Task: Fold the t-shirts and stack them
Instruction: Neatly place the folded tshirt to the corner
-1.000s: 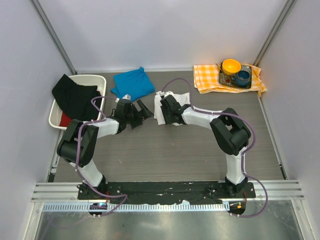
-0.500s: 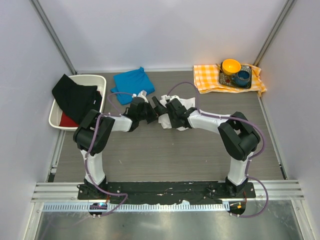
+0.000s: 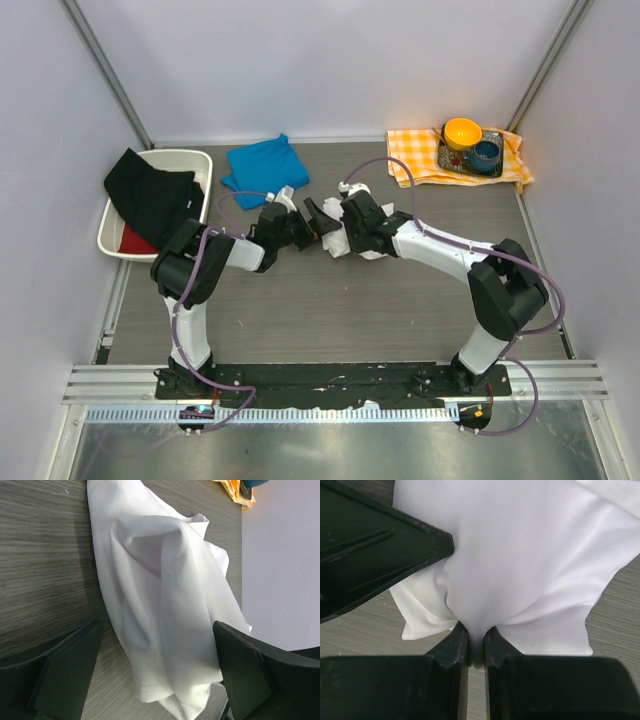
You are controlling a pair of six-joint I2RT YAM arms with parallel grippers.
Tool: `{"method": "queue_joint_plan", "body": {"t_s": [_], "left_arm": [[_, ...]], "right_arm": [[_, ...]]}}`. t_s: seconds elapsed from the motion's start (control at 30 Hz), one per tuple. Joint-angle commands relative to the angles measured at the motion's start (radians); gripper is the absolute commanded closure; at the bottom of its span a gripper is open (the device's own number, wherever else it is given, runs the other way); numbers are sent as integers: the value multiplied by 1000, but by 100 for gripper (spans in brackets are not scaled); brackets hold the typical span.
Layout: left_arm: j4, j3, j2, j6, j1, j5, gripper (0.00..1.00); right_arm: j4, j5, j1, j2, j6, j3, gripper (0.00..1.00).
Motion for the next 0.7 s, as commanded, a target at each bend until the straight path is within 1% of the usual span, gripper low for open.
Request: {"method": "queue_joint_plan", "body": {"t_s": [0.0, 0.2, 0.33, 0.4, 0.5, 0.67], "left_arm": [[-179, -80, 48, 12, -8, 29, 0], [-99, -137, 26, -49, -31, 55, 0], [63, -163, 48, -145, -59, 58, 0], [151, -161, 83, -202, -79, 64, 0], [220, -148, 127, -253, -96, 58, 0], [242, -138, 147, -262, -102, 37, 0]], "right_arm": [[6, 26, 0, -81, 24, 10, 99], [9, 24, -2, -88, 27, 12, 99], [19, 9, 0, -93, 35, -6, 99], [19, 1, 0, -99, 36, -10, 99], [18, -2, 1, -114, 36, -19, 99], [15, -13, 1, -145, 35, -37, 99]]}}
